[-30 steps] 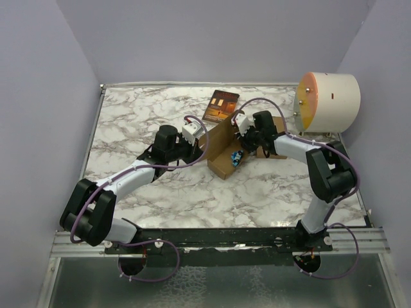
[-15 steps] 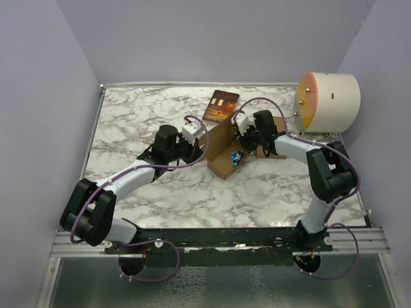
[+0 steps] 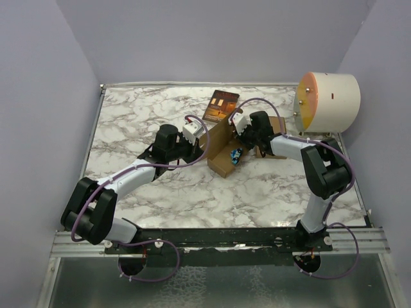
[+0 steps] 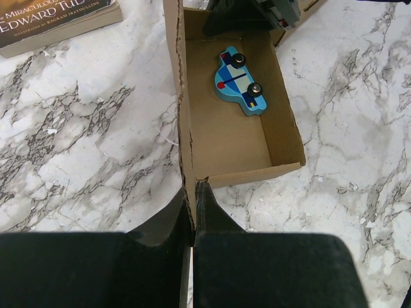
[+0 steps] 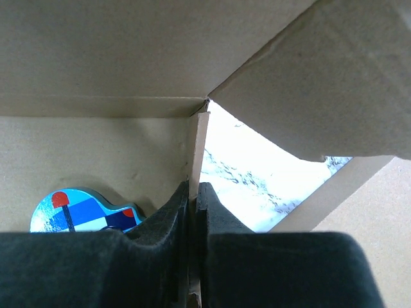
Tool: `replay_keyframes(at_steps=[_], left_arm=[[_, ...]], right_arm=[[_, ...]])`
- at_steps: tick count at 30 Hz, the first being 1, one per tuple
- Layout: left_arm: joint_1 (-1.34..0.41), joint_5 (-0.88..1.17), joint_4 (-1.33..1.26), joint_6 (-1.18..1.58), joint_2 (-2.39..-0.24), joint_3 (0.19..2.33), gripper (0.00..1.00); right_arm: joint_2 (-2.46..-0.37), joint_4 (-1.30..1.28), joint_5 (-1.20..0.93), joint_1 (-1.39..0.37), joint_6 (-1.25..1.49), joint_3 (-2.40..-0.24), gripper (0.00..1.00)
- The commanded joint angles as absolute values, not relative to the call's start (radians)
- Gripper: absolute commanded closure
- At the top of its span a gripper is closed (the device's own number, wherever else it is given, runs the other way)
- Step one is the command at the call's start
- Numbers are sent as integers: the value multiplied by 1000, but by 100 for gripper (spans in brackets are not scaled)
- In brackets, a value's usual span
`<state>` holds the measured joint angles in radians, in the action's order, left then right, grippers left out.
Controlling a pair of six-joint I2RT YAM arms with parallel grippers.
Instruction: Fold the paper box
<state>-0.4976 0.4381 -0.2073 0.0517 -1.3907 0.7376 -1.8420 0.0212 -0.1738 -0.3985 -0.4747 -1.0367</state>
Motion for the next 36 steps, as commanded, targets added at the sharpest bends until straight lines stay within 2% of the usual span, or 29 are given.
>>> replay_keyframes(at_steps=[1, 4, 12, 17, 20, 25, 29, 33, 36], left_arm=[[-495, 465, -211, 40, -1386, 760, 100], [-495, 461, -205, 38, -1381, 759, 100], [-495, 457, -198, 39, -1380, 762, 100], [-495, 458, -192, 34, -1379, 764, 100], [-495, 455, -188, 26, -1378, 767, 100], [-487, 455, -170, 2, -1383, 781, 100], [-480, 474, -154, -24, -1401, 806, 100], [-474, 510, -119, -73, -1449, 843, 100], [-470, 545, -92, -102, -1487, 868, 100]], right_arm=[[-1832, -44, -195, -396, -476, -1034, 87], [-1791, -49, -217, -396, -463, -1035, 76], [-1735, -49, -236, -393, -454, -1029, 72], [-1693, -58, -264, -385, -458, -1024, 59], [-1640, -72, -326, -357, -476, -1011, 51], [-1544, -122, -562, -211, -510, -1005, 43], [-1495, -126, -707, -125, -579, -1011, 28], [-1507, -50, -850, -113, -750, -1007, 2], [-1572, -109, -975, -109, -913, -1072, 0]])
